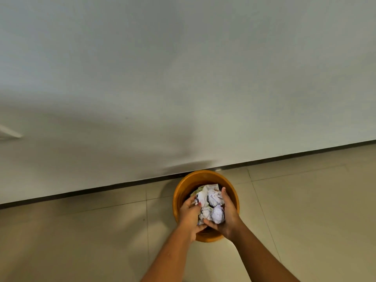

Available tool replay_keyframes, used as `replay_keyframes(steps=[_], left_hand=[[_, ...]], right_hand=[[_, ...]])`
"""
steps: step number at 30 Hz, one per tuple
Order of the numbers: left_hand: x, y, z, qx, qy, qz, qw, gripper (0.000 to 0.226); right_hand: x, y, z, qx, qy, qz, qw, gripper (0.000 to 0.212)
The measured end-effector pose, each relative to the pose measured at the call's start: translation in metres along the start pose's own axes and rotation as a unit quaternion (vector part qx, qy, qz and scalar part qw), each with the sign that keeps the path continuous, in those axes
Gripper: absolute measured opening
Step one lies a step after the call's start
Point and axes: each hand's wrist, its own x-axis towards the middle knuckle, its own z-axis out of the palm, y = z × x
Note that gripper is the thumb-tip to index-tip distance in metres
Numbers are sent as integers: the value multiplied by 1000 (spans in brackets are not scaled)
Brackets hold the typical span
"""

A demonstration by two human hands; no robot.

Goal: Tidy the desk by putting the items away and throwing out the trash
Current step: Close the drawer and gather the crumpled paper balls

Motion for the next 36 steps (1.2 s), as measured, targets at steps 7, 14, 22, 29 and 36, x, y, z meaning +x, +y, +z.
replay_keyframes(steps=[7, 14, 22, 29, 36], left_hand=[[84, -40, 1, 59, 16, -2, 998, 49], [68, -43, -6, 61, 59, 33, 996, 38], [-43, 18, 7, 57, 74, 74, 993, 43], [-191, 98, -17, -44, 79, 136, 987, 27], [-329, 149, -106, -167, 125, 199, 957, 35]], right_hand=[[71, 30, -30, -19, 54, 8, 998, 58], [57, 26, -26, -13, 75, -9, 997, 61], [-58, -15, 29, -40, 79, -42, 995, 63], [-195, -44, 121, -106, 9, -84, 991, 55], [-302, -23, 233, -232, -105, -112, 961, 55]])
